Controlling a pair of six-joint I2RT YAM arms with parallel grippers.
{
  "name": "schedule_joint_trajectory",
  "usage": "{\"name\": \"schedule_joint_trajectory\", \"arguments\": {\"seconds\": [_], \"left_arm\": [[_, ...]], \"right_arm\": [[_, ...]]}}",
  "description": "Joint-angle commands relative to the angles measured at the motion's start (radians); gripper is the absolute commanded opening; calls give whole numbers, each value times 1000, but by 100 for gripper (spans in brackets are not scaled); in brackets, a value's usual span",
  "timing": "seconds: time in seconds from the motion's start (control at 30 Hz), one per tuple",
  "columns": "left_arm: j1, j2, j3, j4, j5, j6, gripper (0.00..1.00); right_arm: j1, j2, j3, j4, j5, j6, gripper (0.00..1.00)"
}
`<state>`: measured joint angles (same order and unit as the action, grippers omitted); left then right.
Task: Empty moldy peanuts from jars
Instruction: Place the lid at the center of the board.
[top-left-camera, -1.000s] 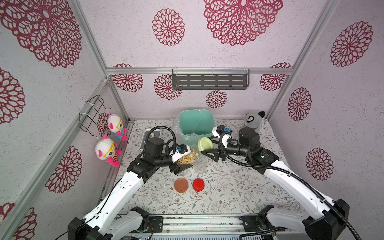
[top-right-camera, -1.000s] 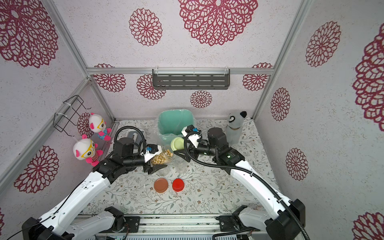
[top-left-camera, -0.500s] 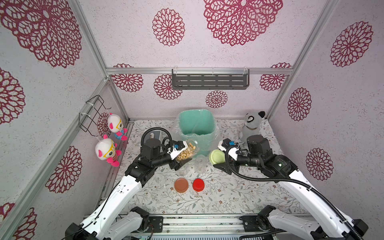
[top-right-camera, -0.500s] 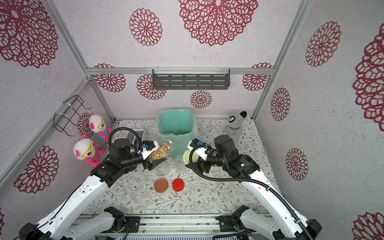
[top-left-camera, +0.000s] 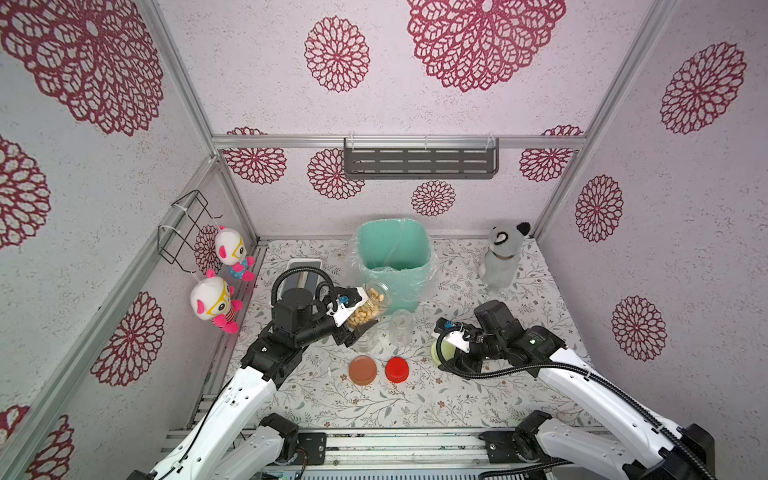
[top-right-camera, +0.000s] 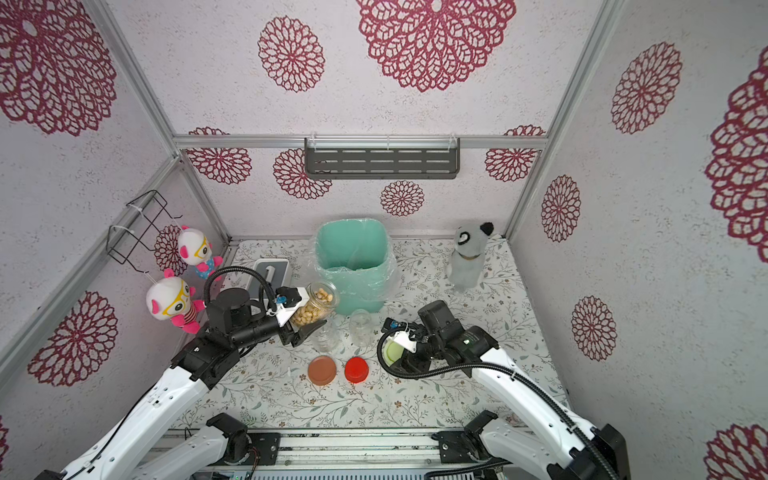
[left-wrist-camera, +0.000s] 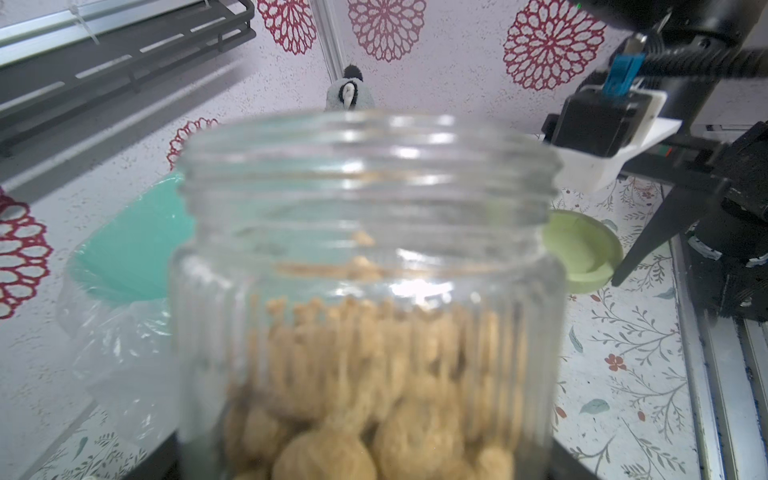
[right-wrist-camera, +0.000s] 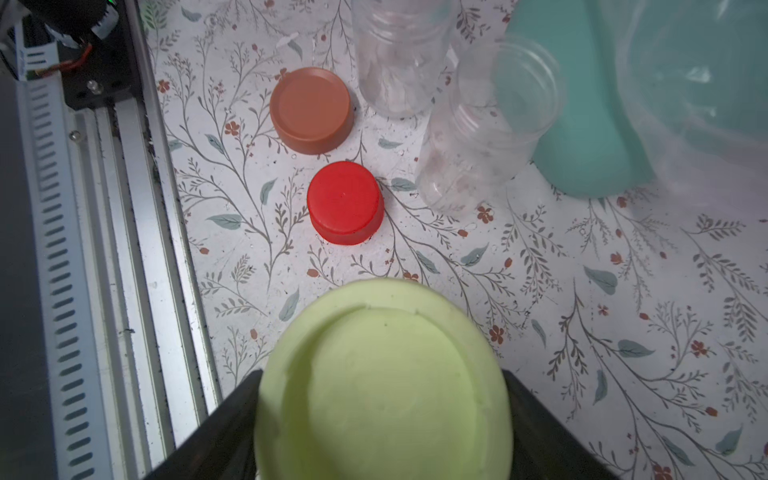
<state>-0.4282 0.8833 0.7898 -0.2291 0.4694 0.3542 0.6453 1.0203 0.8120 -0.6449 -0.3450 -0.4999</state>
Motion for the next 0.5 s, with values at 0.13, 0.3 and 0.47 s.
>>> {"name": "schedule_joint_trajectory", "arguments": {"seconds": [0.13, 0.3, 0.47], "left_arm": [[23, -32, 14, 44, -9, -9, 0], [23, -27, 16, 47, -14, -16, 0], [26, -29, 17, 44, -20, -11, 0]], "right_arm": [[17, -12, -140, 212, 28, -9, 11], [19, 27, -190, 273, 20, -19, 16], [19, 107, -198, 310, 27, -43, 17]]}}
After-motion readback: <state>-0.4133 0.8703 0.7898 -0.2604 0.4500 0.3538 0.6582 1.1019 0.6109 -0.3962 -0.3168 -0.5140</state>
